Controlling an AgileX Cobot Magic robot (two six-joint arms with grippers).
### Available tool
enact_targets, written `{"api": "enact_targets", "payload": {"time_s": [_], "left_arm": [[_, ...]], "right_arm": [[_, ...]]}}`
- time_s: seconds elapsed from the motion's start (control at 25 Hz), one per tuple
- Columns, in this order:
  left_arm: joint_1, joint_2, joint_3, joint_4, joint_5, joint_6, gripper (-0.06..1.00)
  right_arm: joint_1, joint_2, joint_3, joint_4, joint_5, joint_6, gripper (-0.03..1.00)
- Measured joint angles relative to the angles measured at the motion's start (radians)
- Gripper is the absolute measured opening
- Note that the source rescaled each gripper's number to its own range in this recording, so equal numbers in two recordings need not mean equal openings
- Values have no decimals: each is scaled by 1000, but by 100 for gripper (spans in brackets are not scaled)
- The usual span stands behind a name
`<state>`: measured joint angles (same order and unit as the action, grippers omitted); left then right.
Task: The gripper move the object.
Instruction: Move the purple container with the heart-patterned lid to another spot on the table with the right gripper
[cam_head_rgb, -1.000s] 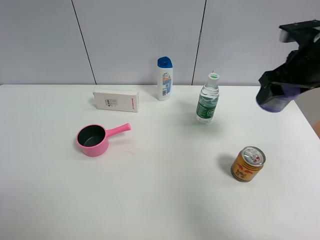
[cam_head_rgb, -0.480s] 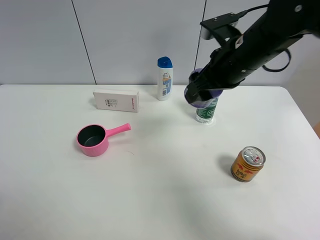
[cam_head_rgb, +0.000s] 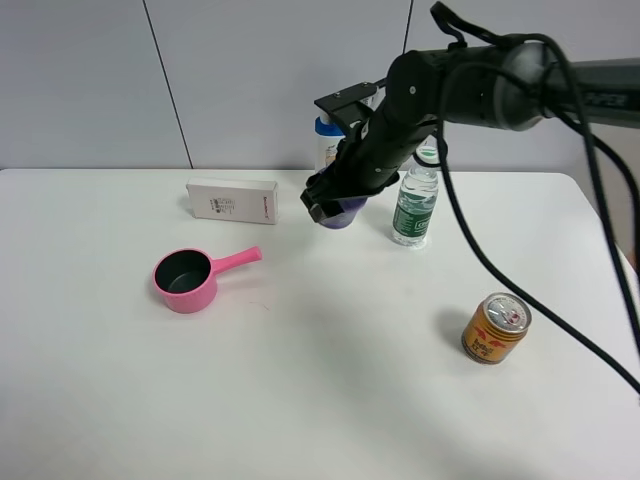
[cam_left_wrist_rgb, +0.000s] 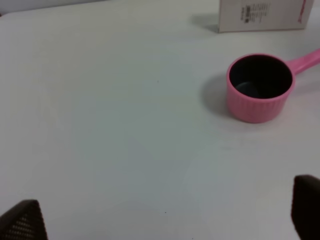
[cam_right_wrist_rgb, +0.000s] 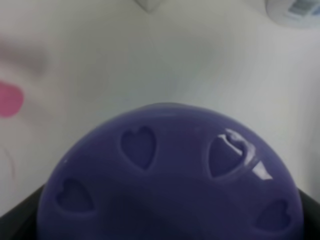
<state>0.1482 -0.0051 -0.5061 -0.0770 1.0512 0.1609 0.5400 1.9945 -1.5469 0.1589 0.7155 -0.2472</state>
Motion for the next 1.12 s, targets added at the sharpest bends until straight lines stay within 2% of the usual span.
{"api": "enact_targets", "payload": {"time_s": [0.2,0.36,0.76,1.12], "left_arm": [[0,0,0,0,0,0,100],[0,0,0,0,0,0,100],[0,0,0,0,0,0,100],[0,0,0,0,0,0,100]], "right_arm": [[0,158,-183,-4,78,7,1],[3,238,-268,-7,114,8,1],[3,334,-281,-7,111,8,1],[3,358,-281,1,58,7,1]]}}
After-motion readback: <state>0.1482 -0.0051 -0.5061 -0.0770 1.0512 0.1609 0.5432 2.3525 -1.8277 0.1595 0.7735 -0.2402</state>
